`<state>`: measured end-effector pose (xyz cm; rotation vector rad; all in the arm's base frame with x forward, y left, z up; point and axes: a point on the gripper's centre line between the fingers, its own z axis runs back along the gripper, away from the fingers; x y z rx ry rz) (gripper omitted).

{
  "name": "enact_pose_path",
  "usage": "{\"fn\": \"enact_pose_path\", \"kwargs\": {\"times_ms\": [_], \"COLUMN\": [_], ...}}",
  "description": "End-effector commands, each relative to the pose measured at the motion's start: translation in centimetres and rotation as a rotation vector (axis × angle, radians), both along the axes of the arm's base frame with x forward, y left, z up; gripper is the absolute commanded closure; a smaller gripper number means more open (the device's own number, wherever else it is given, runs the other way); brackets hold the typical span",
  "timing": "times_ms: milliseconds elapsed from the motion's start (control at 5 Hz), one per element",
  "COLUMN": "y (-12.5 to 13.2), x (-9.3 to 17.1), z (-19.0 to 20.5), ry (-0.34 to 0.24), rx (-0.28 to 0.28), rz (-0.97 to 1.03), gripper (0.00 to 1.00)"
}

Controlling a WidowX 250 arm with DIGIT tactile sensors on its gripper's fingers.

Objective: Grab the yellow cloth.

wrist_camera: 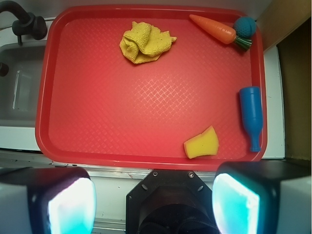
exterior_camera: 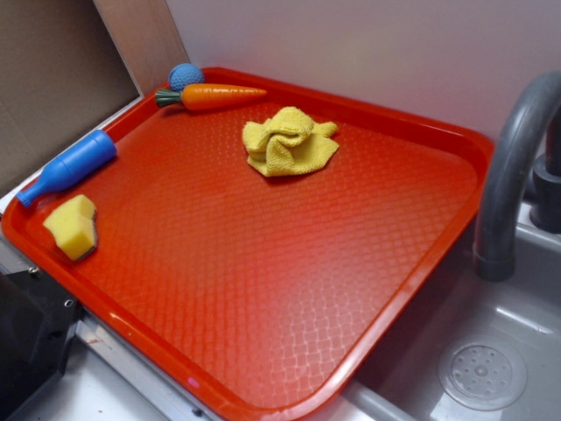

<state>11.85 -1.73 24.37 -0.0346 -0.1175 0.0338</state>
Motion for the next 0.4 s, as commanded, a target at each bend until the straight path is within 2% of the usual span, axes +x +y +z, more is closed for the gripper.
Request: {"fn": "enact_pose_path", "kwargs": {"times_ms": [0, 200], "y": [0.0, -1.9], "x": [0.0, 5.0], "z": [0.0, -3.4], "ry": [0.000, -0.136], "rx": [0.000, 0.110], "rz": [0.000, -0.096], "gripper": [0.00, 0.00]}}
